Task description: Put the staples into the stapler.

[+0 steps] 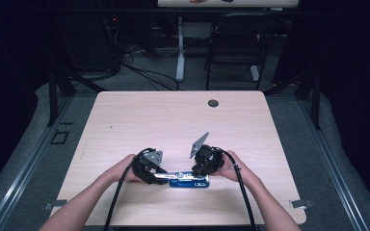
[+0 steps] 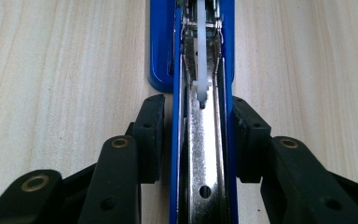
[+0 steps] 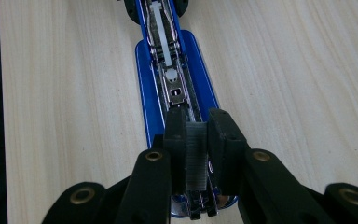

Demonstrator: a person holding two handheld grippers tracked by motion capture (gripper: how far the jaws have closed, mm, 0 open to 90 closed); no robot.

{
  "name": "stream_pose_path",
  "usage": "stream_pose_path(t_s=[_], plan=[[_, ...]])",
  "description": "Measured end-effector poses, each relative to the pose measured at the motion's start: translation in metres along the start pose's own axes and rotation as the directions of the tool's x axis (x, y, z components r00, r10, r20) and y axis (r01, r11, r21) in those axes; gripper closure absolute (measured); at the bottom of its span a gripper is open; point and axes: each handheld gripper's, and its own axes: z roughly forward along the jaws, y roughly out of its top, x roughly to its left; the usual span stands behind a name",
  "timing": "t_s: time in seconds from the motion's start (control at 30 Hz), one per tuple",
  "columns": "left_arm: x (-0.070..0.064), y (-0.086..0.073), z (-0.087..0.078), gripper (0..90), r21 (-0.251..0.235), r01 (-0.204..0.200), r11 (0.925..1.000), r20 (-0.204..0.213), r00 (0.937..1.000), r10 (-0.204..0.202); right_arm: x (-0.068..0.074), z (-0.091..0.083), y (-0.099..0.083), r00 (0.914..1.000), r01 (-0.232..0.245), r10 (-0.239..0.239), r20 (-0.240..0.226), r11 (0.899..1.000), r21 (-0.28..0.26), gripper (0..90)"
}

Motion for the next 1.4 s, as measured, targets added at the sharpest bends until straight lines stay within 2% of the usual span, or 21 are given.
stream_pose_path(t_s=[0.4,0.5,0.53,0.63,0.73,1.03,1.17,1.4], plan=[[0.0004,0.0003,0.0000,61.0,0.004,-0.001,1.0000,0.004,1.0000,0.001,0.0000,-0.0009,-0.0012,0.9993,0.035,-0.035,0.008,0.999,-0.001,78.7],[0.0004,0.0003,0.0001,61.0,0.005,-0.001,1.0000,0.004,1.0000,0.001,0.0013,-0.0006,-0.0014,0.9979,0.064,-0.064,0.010,0.998,-0.006,78.7],[0.0005,0.0003,0.0001,61.1,0.005,-0.001,1.0000,0.005,1.0000,0.001,0.0008,-0.0019,-0.0009,0.9964,0.085,-0.085,0.009,0.996,0.008,78.7],[0.0009,0.0001,0.0005,61.0,0.002,0.001,1.0000,0.008,1.0000,-0.001,0.0018,0.0000,-0.0014,0.9961,0.087,-0.087,0.011,0.996,-0.005,78.7],[0.0009,0.0001,0.0006,61.0,0.002,0.002,1.0000,0.009,1.0000,-0.002,0.0016,0.0004,-0.0007,0.9944,0.105,-0.105,0.011,0.994,0.009,78.6],[0.0008,0.0003,0.0013,61.0,0.000,0.001,1.0000,0.007,1.0000,-0.001,0.0022,0.0031,-0.0015,0.9920,0.126,-0.126,0.002,0.992,0.000,78.4],[0.0006,0.0005,0.0015,61.0,0.001,0.000,1.0000,0.006,1.0000,0.000,0.0033,0.0049,-0.0003,0.9883,0.153,-0.153,0.006,0.988,0.019,78.2],[0.0007,0.0006,0.0015,60.9,0.003,-0.003,1.0000,0.007,1.0000,0.003,0.0027,0.0054,-0.0007,0.9869,0.161,-0.161,0.001,0.986,0.029,78.1]])
